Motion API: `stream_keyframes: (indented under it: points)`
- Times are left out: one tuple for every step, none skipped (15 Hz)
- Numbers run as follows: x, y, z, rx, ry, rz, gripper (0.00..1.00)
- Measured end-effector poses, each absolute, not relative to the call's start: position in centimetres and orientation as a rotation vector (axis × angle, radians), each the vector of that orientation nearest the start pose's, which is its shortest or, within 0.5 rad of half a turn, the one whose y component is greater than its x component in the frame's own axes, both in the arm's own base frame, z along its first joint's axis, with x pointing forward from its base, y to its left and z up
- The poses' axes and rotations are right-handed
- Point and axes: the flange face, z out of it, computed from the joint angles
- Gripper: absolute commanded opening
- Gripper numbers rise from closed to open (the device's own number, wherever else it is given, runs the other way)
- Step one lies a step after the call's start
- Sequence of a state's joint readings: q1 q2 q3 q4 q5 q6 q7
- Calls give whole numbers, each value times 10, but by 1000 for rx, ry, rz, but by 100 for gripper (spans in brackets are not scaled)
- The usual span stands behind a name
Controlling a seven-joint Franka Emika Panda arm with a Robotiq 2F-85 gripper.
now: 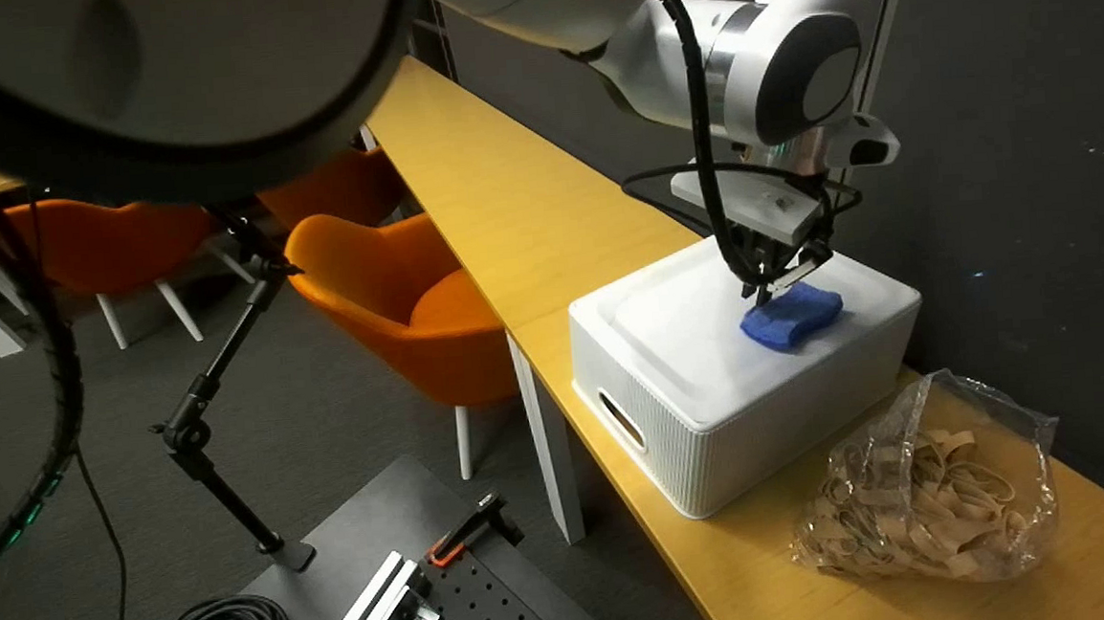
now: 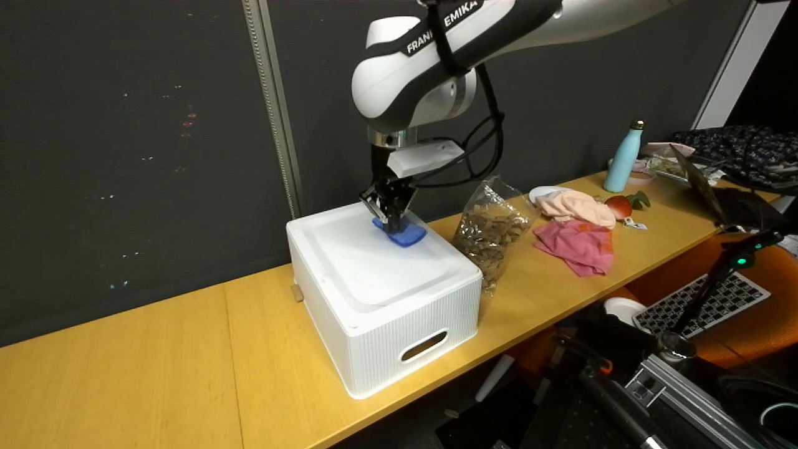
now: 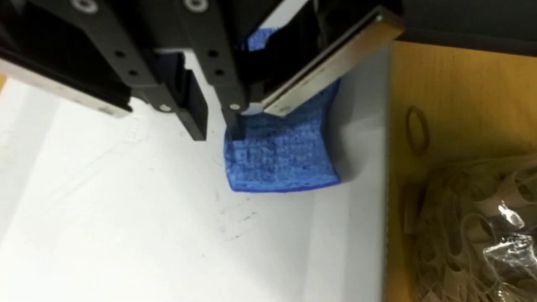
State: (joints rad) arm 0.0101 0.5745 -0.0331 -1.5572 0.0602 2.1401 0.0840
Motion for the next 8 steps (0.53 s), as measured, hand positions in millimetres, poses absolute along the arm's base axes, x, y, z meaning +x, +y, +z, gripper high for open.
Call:
stream_keyframes:
  points:
    - [701,-7,318,-3101,196,-27,58]
    - [703,-5,324,-3100,190,-46,66]
    - [706,-4,332,-3100,187,-68,73]
    - [708,-5,340,-3101,187,-92,79]
    - [709,-10,348,-3108,193,-113,88]
    - [711,-17,353,-3119,202,-129,94]
    - [711,-28,356,-3132,216,-136,99]
    - [711,-40,355,-3143,234,-134,100]
